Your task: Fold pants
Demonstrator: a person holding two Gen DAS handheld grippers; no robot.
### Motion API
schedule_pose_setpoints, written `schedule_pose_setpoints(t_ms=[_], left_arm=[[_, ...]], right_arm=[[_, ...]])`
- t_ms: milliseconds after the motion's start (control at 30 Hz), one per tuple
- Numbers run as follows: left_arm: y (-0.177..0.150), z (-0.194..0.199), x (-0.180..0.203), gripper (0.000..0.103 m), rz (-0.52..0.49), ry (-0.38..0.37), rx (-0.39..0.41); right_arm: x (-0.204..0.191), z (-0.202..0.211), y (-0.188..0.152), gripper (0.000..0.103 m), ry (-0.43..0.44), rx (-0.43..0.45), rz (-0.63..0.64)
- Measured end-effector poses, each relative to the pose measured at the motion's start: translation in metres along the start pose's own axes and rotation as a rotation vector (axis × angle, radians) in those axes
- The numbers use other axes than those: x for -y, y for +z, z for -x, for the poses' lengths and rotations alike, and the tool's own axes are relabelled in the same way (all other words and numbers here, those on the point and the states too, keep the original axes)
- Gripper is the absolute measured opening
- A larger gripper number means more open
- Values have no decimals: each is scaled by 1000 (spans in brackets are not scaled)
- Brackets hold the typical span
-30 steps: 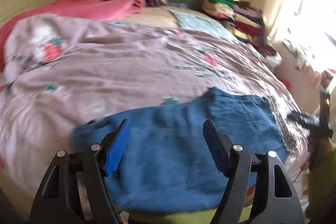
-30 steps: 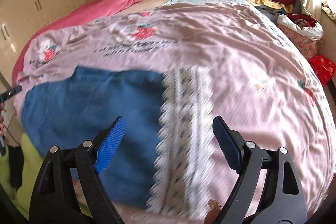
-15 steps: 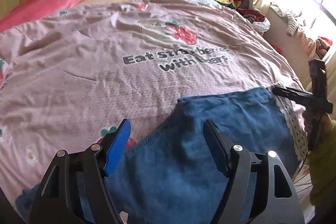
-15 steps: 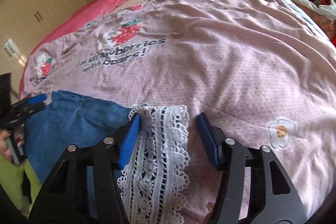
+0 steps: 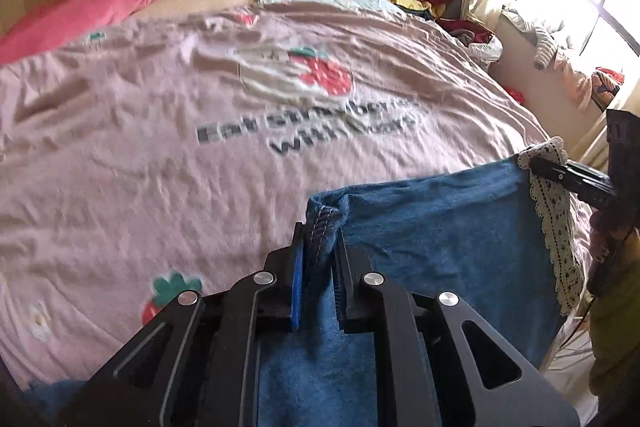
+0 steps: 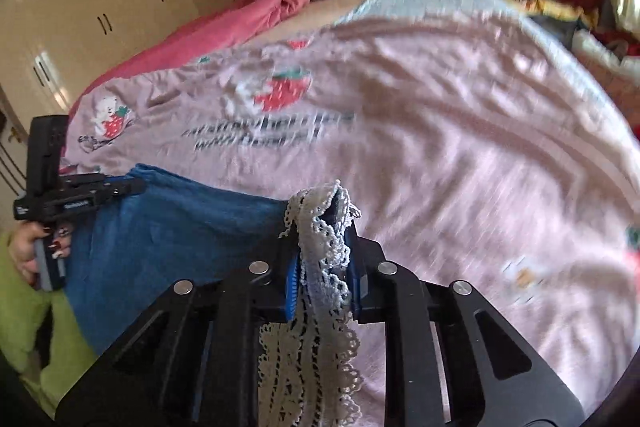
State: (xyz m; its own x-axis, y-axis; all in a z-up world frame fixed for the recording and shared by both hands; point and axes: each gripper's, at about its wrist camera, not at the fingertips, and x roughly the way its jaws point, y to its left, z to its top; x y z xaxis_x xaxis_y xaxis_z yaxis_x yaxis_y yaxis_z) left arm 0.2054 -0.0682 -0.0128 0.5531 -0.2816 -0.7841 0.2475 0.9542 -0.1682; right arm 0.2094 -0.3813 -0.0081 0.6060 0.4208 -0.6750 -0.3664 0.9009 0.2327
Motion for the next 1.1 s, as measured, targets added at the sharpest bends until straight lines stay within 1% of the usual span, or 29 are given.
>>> schedule_pose_setpoints(t_ms=[67,167,200,267,300,367,433,467,500,533,567,667,700,733,833,967,1033,1100], left_arm=[[2,-6,0,11,-4,17,-12],[1,-24,-4,12,-1,39,-34],[-1,-30,-6,12,2,46,-39],[-5,-39,-9,15,1,58,-37],[-6,-42,-11,18,2,61,-34],[-7,-44,-15,23,9,57,-28],[-8,-45,-21,32,26,49,-13],[-9,-44,-24,33,34,46,-4],[-9,-40,-25,41,42,48,12],[-10,-33,-27,52,52,70,45],[-12,-27,-27,55,53,82,62],[-19,2,-27,57,60,99,118],[-24,15,-27,59,57,115,136],[-27,24,-27,63,57,118,146],[-42,53,-30,63,76,123,176],[-74,86,-35,63,109,144,201],[-93,97,-40,63,132,153,184],[-104,102,-43,63,146,147,167]], right_arm=[[0,-7,7,12,-30,-4,29],[3,-31,7,12,-71,-63,52],[7,-43,4,13,-86,-96,53],[11,-54,-1,15,-100,-120,44],[15,-58,-3,17,-100,-121,25],[18,-59,-5,18,-103,-118,7],[18,-58,-5,24,-125,-117,14],[17,-57,-5,26,-136,-117,19],[16,-56,-4,33,-152,-117,17],[16,-53,-3,41,-174,-116,8],[17,-48,-2,42,-188,-110,-5],[14,-21,0,46,-220,-54,-18],[11,-11,-2,49,-223,-35,-11],[8,-1,-4,51,-224,-19,-8],[-3,28,-19,55,-218,25,2],[-20,49,-44,56,-221,27,34],[-32,54,-59,56,-216,14,53],[-45,54,-72,56,-204,-6,81]])
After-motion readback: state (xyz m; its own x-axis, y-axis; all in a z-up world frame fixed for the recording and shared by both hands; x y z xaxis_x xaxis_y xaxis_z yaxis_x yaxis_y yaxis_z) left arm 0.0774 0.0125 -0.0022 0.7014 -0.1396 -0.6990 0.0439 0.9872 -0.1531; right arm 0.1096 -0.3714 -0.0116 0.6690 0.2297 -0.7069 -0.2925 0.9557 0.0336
